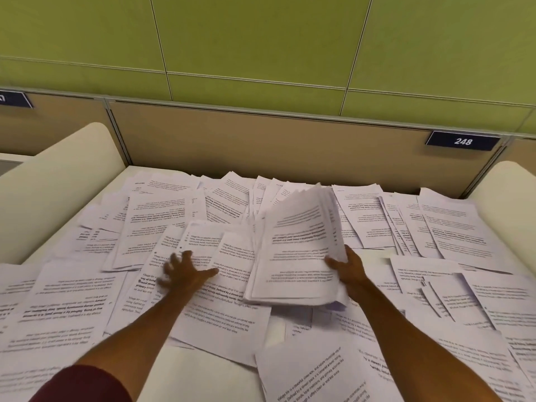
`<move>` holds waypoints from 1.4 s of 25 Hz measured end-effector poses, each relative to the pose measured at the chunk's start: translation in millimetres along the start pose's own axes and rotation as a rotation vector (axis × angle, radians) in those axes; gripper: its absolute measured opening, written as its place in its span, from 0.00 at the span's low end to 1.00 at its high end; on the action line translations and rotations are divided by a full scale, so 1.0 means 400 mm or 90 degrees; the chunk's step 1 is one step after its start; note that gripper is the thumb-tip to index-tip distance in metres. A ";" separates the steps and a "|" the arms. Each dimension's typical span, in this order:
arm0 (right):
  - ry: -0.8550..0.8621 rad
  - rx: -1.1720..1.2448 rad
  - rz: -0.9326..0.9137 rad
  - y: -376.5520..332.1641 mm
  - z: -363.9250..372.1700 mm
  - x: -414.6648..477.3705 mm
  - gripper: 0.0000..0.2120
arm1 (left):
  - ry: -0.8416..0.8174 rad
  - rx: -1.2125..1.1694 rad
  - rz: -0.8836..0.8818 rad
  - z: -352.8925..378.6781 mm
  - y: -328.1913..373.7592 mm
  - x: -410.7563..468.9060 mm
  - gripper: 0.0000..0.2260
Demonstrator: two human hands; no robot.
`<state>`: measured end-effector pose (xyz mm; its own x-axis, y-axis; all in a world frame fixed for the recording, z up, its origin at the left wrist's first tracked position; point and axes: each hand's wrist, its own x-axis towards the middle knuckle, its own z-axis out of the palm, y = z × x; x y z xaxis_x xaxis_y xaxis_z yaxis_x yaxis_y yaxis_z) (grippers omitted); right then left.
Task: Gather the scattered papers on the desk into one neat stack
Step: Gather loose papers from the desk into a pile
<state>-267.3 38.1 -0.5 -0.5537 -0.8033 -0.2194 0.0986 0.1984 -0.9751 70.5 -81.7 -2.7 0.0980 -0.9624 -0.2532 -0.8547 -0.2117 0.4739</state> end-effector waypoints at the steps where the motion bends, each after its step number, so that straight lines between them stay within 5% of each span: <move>1: 0.021 0.021 0.012 0.002 -0.009 0.007 0.19 | -0.010 0.042 -0.068 -0.017 -0.032 0.009 0.48; 5: 0.030 0.099 0.038 0.007 -0.018 0.005 0.19 | -0.049 0.055 -0.173 -0.034 -0.089 0.018 0.58; 11: 0.058 0.168 0.045 0.014 -0.003 0.002 0.25 | 0.022 0.104 -0.171 -0.021 -0.034 -0.002 0.52; 15: 0.038 0.122 0.075 0.018 -0.023 -0.003 0.23 | -0.019 -0.050 -0.132 -0.025 -0.033 0.018 0.37; 20: -0.013 0.076 0.152 0.043 -0.023 -0.011 0.24 | -0.272 -0.414 0.099 -0.039 -0.016 0.024 0.19; 24: -0.058 0.034 0.155 0.042 -0.001 -0.022 0.24 | -0.474 -0.593 -0.011 -0.022 0.005 0.019 0.20; 31: -0.077 0.034 0.246 0.018 -0.014 -0.025 0.12 | -0.453 -0.593 -0.161 -0.061 0.008 0.034 0.16; 35: -0.092 -0.026 0.235 0.026 -0.031 -0.012 0.14 | -0.297 -0.404 -0.180 -0.069 0.002 0.060 0.26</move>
<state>-274.0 51.0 -9.1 -0.3650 -0.7441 -0.5595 0.2351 0.5078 -0.8288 86.4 -109.4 14.8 -0.0746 -0.7197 -0.6903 -0.3664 -0.6240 0.6902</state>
